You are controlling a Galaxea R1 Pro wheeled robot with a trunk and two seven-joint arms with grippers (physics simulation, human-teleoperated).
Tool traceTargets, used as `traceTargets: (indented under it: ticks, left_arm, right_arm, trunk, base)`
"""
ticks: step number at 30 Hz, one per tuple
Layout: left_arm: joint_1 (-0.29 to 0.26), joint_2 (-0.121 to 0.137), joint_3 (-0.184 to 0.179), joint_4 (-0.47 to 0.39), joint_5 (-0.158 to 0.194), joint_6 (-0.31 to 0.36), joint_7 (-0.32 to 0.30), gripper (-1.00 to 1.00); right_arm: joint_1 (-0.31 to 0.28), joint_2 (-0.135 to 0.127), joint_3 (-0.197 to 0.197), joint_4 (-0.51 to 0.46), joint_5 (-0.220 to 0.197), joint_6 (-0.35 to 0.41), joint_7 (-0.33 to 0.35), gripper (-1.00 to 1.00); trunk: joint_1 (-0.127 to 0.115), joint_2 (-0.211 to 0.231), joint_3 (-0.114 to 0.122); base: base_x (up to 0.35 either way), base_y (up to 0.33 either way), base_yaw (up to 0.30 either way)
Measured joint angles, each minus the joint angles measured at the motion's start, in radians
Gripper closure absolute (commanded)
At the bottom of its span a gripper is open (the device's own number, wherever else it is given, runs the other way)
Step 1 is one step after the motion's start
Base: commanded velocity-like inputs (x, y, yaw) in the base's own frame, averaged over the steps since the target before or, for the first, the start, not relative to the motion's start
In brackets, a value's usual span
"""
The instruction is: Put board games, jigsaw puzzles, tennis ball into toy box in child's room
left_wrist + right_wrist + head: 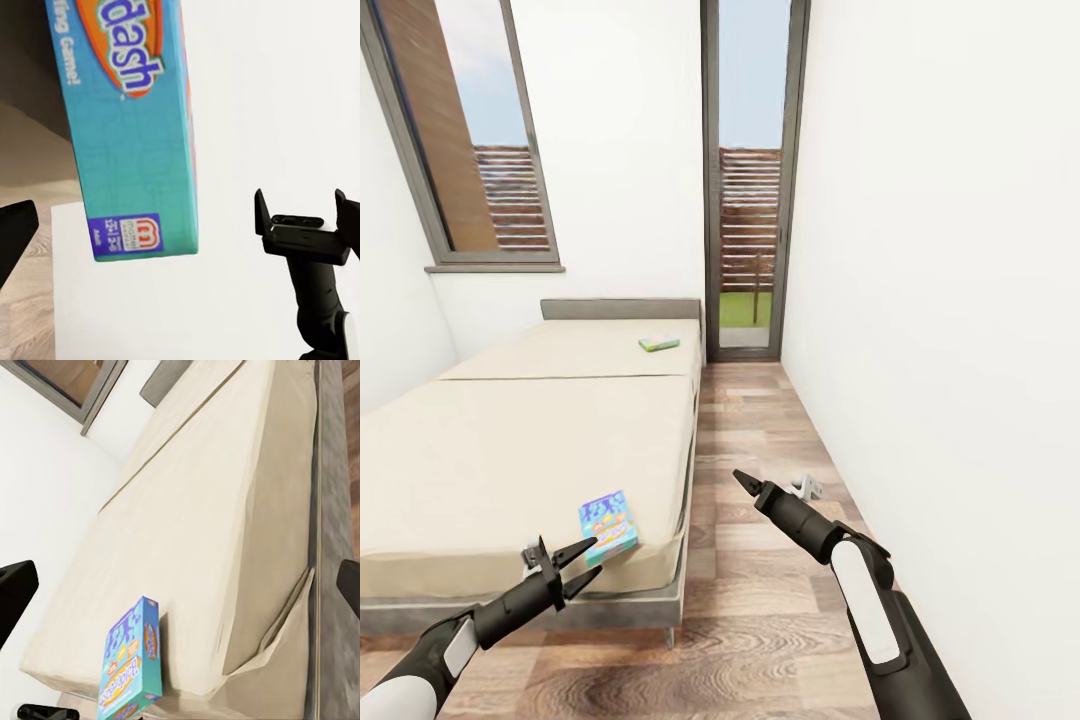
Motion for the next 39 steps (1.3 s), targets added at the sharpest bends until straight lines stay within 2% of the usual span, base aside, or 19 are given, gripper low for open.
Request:
traceTargets:
  ticks: [10,17,39]
  left_arm:
    - [0.000,0.000,0.001,0.000,0.000,0.002,0.002,-1.00]
    - [0.000,0.000,0.001,0.000,0.000,0.003,0.002,-1.00]
    - [0.000,0.000,0.001,0.000,0.001,0.001,0.001,-1.00]
  right_arm:
    - [0.000,0.000,0.000,0.000,0.000,0.000,0.000,-1.00]
    - [0.000,0.000,0.000,0.000,0.000,0.000,0.000,-1.00]
    - [0.000,0.000,0.000,0.001,0.000,0.000,0.000,-1.00]
  trunk:
    - [0.000,0.000,0.000]
    - [0.003,-0.002,-0.027]
    - [0.003,-0.002,-0.027]
  base:
    - [0.012,0.000,0.000]
    - [0.000,0.000,0.000]
    - [0.000,0.000,0.000]
